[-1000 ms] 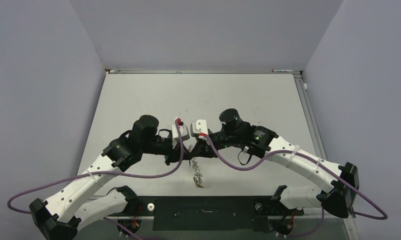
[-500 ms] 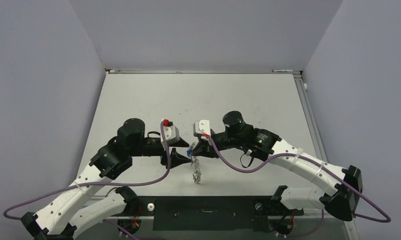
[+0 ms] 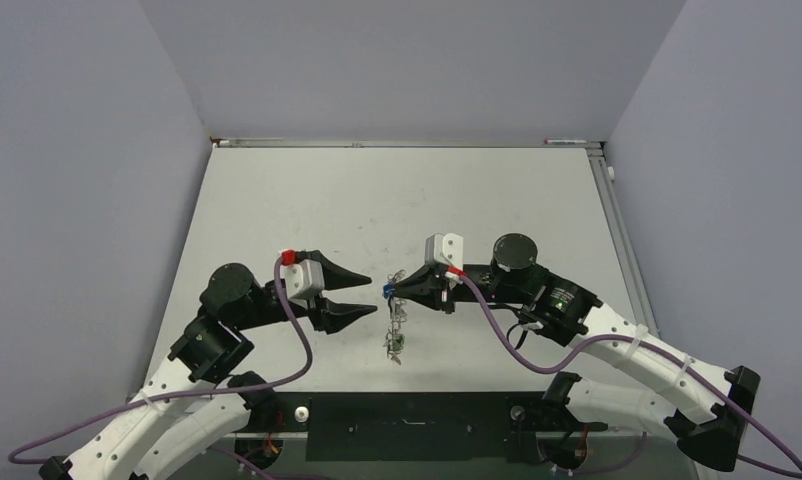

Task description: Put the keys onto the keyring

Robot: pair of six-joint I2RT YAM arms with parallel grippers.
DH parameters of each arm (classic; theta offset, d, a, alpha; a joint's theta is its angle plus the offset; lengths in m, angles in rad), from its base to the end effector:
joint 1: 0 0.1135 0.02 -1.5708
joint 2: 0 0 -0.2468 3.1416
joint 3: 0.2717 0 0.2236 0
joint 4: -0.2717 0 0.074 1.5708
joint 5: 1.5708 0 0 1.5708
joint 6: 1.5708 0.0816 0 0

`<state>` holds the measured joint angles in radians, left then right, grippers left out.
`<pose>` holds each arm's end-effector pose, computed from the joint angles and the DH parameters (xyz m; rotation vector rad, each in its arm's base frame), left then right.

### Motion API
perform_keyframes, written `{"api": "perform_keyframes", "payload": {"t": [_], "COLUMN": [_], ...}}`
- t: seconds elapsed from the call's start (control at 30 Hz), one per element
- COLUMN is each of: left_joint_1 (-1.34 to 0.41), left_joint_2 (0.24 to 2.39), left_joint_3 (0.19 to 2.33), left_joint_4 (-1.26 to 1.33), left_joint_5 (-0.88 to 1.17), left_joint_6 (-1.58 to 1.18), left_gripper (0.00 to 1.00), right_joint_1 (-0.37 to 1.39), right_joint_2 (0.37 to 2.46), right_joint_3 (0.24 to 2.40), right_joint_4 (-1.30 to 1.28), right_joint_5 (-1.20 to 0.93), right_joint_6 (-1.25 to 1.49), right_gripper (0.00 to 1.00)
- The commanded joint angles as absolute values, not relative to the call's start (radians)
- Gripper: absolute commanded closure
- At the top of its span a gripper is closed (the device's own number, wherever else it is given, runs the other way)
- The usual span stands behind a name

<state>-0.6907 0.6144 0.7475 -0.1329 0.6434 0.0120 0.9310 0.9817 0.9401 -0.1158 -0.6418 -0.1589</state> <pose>0.0946 -0.1417 0.3439 1.0398 1.3040 -1.0240 0.1030 0.2203 0.3479 -1.3397 1.2464 1.1080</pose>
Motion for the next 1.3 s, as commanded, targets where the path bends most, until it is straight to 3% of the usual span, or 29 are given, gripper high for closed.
{"api": "perform_keyframes", "payload": {"t": [0.0, 0.53, 0.63, 0.7, 1.27], "left_joint_1": [-0.685, -0.686, -0.685, -0.685, -0.685], "left_joint_2": [0.584, 0.659, 0.665, 0.667, 0.658], "left_joint_3": [0.697, 0.699, 0.702, 0.704, 0.692], "left_joint_4": [0.083, 0.102, 0.1, 0.1, 0.137], "left_joint_5": [0.659, 0.738, 0.744, 0.746, 0.761], "left_joint_6": [-0.031, -0.027, -0.027, -0.029, -0.049], "left_gripper": [0.55, 0.7, 0.85, 0.88, 0.85], "right_joint_1": [0.937, 0.936, 0.939, 0.939, 0.938], "right_joint_2": [0.956, 0.938, 0.931, 0.93, 0.959], "right_joint_3": [0.94, 0.938, 0.936, 0.934, 0.948], "right_joint_4": [0.042, 0.071, 0.076, 0.078, 0.088], "right_joint_5": [-0.652, -0.719, -0.723, -0.728, -0.758], "right_joint_6": [-0.119, -0.092, -0.089, -0.087, -0.089], "right_gripper": [0.95, 0.95, 0.95, 0.95, 0.95]}}
